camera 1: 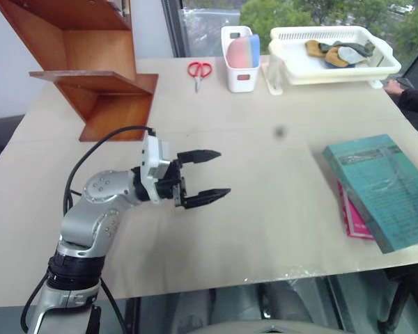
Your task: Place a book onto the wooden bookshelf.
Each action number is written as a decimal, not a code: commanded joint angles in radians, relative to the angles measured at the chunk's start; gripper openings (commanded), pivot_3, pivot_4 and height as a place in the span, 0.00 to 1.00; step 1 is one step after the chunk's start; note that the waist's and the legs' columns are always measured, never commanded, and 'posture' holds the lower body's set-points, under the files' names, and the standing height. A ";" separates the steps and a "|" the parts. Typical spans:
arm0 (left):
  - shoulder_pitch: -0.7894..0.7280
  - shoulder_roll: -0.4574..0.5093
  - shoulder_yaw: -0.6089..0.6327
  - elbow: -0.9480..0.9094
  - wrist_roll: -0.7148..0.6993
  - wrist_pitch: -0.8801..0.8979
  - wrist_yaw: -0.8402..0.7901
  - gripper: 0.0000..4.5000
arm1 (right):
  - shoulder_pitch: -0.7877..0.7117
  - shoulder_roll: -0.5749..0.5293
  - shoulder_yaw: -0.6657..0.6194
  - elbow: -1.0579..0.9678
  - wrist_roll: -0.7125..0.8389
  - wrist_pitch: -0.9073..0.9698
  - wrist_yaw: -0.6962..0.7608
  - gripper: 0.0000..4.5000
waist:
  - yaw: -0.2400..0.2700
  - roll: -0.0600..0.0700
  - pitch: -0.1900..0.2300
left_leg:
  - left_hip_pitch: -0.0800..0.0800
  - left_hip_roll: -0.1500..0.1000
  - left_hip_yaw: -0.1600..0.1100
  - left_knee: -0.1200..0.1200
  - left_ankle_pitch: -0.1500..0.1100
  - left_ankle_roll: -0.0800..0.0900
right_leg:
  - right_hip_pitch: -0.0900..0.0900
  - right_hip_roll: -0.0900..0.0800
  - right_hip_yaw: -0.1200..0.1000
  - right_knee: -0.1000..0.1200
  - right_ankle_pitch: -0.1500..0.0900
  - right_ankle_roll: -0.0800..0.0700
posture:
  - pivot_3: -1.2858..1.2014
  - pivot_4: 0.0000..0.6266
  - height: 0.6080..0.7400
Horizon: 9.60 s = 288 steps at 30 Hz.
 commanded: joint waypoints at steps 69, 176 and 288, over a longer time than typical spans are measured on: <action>0.112 0.149 0.091 -0.079 -0.092 0.015 -0.087 1.00 | 0.129 0.708 -0.339 -0.823 0.381 0.474 -0.618 0.01 | -0.050 -0.011 -0.008 | 0.004 0.007 -0.001 -0.002 0.000 0.001 | 0.002 0.007 0.002 -0.001 0.001 -0.001 | 0.52 0.24 1.00; -0.386 -0.675 0.314 0.542 -0.311 1.174 0.761 1.00 | 1.635 0.252 -0.133 -2.169 0.382 -0.680 0.126 0.98 | 0.009 -0.011 -0.008 | -0.001 0.000 -0.009 0.006 -0.001 0.002 | 0.005 0.001 -0.006 -0.001 0.002 0.002 | 0.52 0.24 1.00; -0.356 -0.004 -0.003 0.322 0.269 -0.022 0.284 0.05 | 1.033 0.299 0.344 -1.849 0.150 -0.678 0.321 1.00 | 0.004 -0.011 -0.008 | 0.000 0.000 -0.006 0.005 -0.001 0.001 | 0.005 0.001 -0.004 0.000 0.002 0.001 | 0.52 0.24 1.00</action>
